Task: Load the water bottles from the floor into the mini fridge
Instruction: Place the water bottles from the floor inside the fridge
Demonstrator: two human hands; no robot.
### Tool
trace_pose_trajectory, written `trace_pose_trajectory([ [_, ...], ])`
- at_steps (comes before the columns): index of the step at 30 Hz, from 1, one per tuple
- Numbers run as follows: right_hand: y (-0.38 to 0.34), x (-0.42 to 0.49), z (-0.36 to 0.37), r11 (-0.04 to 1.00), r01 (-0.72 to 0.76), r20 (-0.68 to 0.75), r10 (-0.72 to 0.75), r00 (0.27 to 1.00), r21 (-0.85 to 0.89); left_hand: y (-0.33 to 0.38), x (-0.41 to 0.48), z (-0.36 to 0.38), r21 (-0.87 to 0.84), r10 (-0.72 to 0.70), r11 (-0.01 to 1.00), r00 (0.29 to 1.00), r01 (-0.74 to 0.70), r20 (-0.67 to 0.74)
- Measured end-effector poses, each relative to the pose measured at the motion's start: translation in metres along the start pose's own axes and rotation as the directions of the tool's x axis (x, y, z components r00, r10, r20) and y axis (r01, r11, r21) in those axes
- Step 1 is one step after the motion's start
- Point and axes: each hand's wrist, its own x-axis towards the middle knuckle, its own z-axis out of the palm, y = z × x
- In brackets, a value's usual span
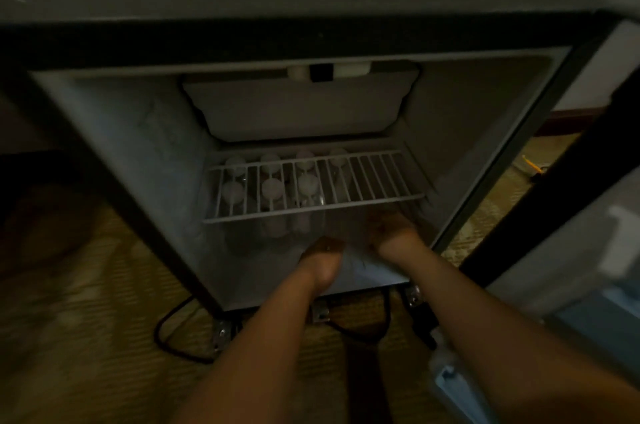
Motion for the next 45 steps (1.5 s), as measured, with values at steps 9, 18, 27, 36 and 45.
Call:
trace_pose_trajectory([
  [9,-0.048,-0.097,-0.025,0.984,0.172,0.056,-0.174,0.983,0.045,0.014,-0.11,-0.067,0.189,-0.031,0.982,0.999,0.027,0.02],
  [18,-0.161,-0.211,-0.045,0.901,0.413,0.196,-0.384,0.902,-0.134,0.02,-0.242,-0.164,0.377,0.034,0.926,0.991,0.016,-0.126],
  [27,-0.258,-0.342,0.019,0.746,0.628,0.36,-0.536,0.764,-0.221,-0.062,-0.397,-0.237,0.451,0.022,0.884,0.952,0.124,-0.305],
  [36,-0.289,-0.428,0.137,0.679,0.704,0.532,-0.525,0.664,-0.208,-0.199,-0.48,-0.267,0.381,-0.127,0.88,0.915,0.282,-0.384],
  [45,-0.253,-0.452,0.254,0.668,0.718,0.673,-0.44,0.595,-0.198,-0.32,-0.494,-0.238,0.14,-0.288,0.926,0.896,0.351,-0.34],
])
